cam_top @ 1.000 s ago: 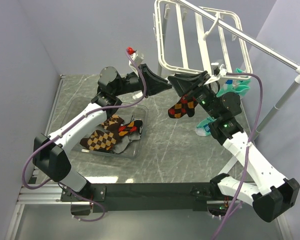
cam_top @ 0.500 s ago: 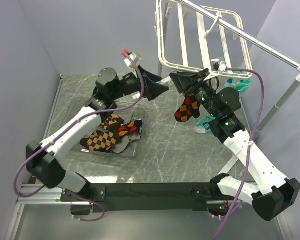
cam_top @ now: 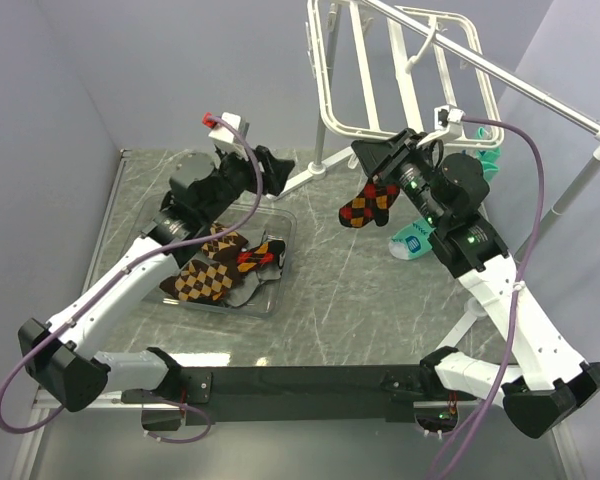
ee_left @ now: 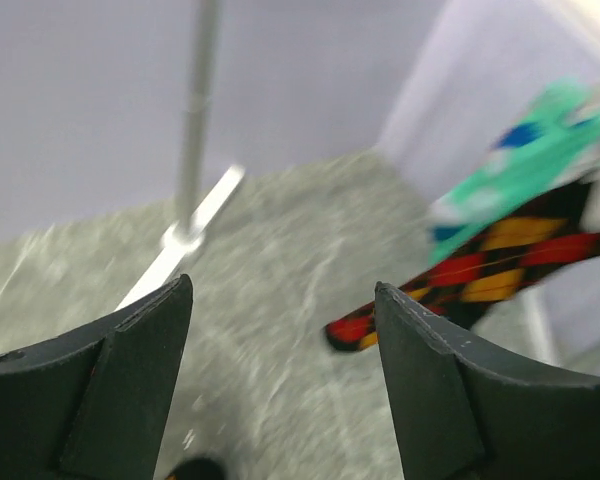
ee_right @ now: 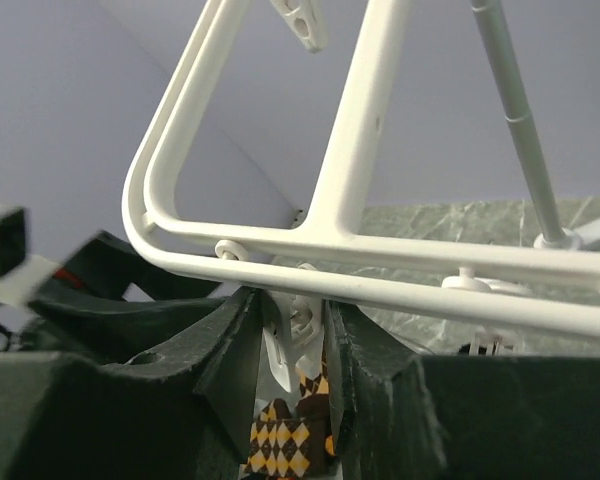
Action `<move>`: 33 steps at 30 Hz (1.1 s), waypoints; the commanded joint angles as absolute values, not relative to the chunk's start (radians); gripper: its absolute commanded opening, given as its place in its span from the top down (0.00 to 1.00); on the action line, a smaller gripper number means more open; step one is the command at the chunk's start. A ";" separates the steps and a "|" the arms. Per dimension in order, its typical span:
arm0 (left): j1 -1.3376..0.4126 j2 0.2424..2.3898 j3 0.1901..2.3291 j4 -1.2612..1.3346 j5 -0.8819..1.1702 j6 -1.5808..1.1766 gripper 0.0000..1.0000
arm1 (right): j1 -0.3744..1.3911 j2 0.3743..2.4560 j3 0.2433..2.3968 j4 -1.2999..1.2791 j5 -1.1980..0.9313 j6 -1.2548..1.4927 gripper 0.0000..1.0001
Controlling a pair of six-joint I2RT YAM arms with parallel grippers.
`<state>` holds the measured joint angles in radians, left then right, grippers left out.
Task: Clip the socks to the hanger
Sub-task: Open the clamp at the hanger, then place the sock in the bin.
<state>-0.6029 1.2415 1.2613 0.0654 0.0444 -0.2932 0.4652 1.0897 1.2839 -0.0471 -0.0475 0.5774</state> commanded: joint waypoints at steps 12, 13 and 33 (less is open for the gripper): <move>-0.603 1.243 0.974 -0.060 -0.244 -0.365 0.29 | 0.463 1.112 1.318 -0.025 -0.072 0.540 1.00; -0.603 1.246 0.954 -0.061 -0.241 -0.367 0.30 | 0.465 1.108 1.309 -0.006 -0.084 0.532 1.00; -0.772 1.426 0.834 -0.051 -0.363 -0.195 0.32 | 0.463 1.105 1.330 -0.064 -0.097 0.462 1.00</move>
<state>-0.7719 1.3949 0.7815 -0.0540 -0.2794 -0.2306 0.4667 1.1133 1.2896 -0.0757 -0.0967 0.4858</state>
